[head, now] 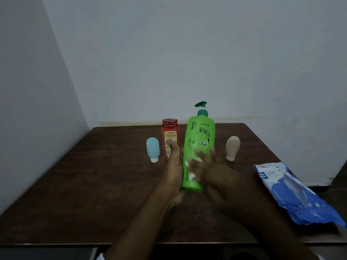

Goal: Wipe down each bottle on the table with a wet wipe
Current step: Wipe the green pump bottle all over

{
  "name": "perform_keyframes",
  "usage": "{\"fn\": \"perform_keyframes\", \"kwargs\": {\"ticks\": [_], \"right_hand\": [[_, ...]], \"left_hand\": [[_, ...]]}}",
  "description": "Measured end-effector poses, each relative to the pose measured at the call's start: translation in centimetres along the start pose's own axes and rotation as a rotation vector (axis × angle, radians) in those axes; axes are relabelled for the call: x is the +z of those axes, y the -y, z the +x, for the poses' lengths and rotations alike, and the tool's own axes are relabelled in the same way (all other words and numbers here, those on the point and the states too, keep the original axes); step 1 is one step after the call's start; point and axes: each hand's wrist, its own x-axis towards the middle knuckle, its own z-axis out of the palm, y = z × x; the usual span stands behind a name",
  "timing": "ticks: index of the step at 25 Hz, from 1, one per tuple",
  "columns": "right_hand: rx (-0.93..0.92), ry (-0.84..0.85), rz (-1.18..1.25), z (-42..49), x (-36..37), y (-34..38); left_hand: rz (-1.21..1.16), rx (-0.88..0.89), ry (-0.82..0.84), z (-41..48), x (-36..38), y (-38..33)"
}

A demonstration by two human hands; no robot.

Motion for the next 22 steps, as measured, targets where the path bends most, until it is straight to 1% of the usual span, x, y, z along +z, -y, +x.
{"fn": "perform_keyframes", "kwargs": {"ticks": [2,3,4,5,7,9,10,11,13,14,17,20,21,22], "right_hand": [[-0.095,0.042,0.01,-1.5,0.1,2.0],[-0.126,0.032,0.014,-1.8,-0.3,2.6],[-0.129,-0.007,0.004,-1.9,-0.9,2.9],[-0.095,-0.084,-0.036,-1.9,-1.7,3.1],[0.032,-0.337,-0.151,-1.4,-3.3,3.2],[0.123,-0.574,-0.219,-0.4,-4.1,3.2],[0.124,-0.627,-0.248,0.2,-4.2,3.3],[0.092,-0.631,-0.28,0.9,-4.2,3.5],[0.012,-0.562,-0.345,2.2,-4.5,3.4],[0.007,-0.544,-0.372,2.7,-4.9,3.2],[0.072,-0.563,-0.384,2.6,-5.5,3.1],[-0.011,-0.434,-0.398,2.8,-5.7,4.0],[-0.018,-0.419,-0.402,3.2,-6.2,3.8],[0.007,-0.438,-0.404,3.6,-6.7,3.3]], "left_hand": [[-0.146,-0.186,0.073,-0.5,0.2,-0.1],[-0.2,-0.246,0.085,-0.6,0.5,-0.3],[-0.232,-0.233,0.072,-0.5,0.8,-0.6],[-0.237,-0.154,0.045,-0.3,1.3,-1.1],[-0.199,-0.011,0.001,-0.2,3.2,-2.6],[-0.148,-0.001,-0.021,-0.2,5.4,-4.2],[-0.124,-0.018,-0.023,-0.2,6.3,-4.7],[-0.102,-0.038,-0.003,-0.2,7.1,-5.2],[-0.085,-0.073,0.028,-0.4,8.7,-6.0],[-0.101,-0.078,0.033,-0.6,9.4,-6.3],[-0.131,-0.048,-0.007,-0.6,10.2,-7.0],[-0.137,-0.071,-0.002,-0.6,10.3,-7.2],[-0.135,-0.076,0.009,-0.7,10.4,-7.3],[-0.134,-0.072,0.008,-0.8,10.5,-7.4]]}}
